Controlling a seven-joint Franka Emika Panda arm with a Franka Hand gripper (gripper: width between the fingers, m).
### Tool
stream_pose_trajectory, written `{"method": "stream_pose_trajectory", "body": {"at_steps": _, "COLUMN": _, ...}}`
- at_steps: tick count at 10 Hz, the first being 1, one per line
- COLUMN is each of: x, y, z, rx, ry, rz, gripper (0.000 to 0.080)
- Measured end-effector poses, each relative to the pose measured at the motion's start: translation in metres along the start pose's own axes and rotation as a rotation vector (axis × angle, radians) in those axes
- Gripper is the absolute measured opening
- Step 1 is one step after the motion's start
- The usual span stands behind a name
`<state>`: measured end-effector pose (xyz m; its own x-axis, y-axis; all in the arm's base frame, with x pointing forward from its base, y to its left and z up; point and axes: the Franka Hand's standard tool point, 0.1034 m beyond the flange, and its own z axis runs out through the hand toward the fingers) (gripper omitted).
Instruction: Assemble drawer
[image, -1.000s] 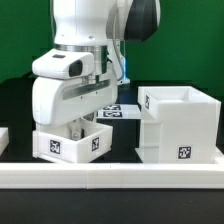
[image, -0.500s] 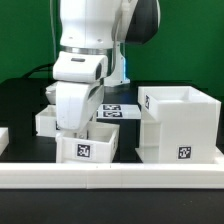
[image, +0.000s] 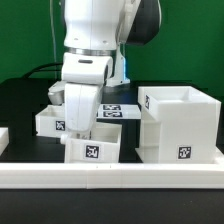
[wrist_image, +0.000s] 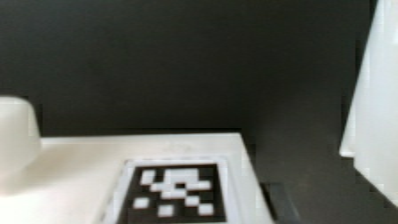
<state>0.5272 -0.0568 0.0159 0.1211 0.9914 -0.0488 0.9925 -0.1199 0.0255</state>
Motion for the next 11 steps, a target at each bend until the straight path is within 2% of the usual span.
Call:
{"method": "stream_pose_trajectory", "body": {"at_steps": 4, "x": 0.025, "y": -0.003, "z": 0.000, "rx": 0.005, "ry": 0.014, "rz": -0.027, "gripper": 0.0041}}
{"method": "stream_pose_trajectory", "body": {"at_steps": 7, "x": 0.026, "y": -0.003, "z": 0.001, "rx": 0.003, "ry": 0.016, "rz": -0.026, "gripper": 0.0041}}
{"method": "stream_pose_trajectory", "body": {"at_steps": 8, "x": 0.027, "y": -0.002, "z": 0.001, "rx": -0.024, "ry": 0.021, "rz": -0.025, "gripper": 0.0041}}
{"method": "stream_pose_trajectory", "body": {"at_steps": 9, "x": 0.027, "y": -0.003, "z": 0.001, "rx": -0.018, "ry": 0.020, "rz": -0.024, "gripper": 0.0041}}
{"method": "stream_pose_trajectory", "body": {"at_steps": 11, "x": 0.039, "y": -0.006, "z": 0.002, "rx": -0.013, "ry": 0.025, "rz": -0.025, "gripper": 0.0041}}
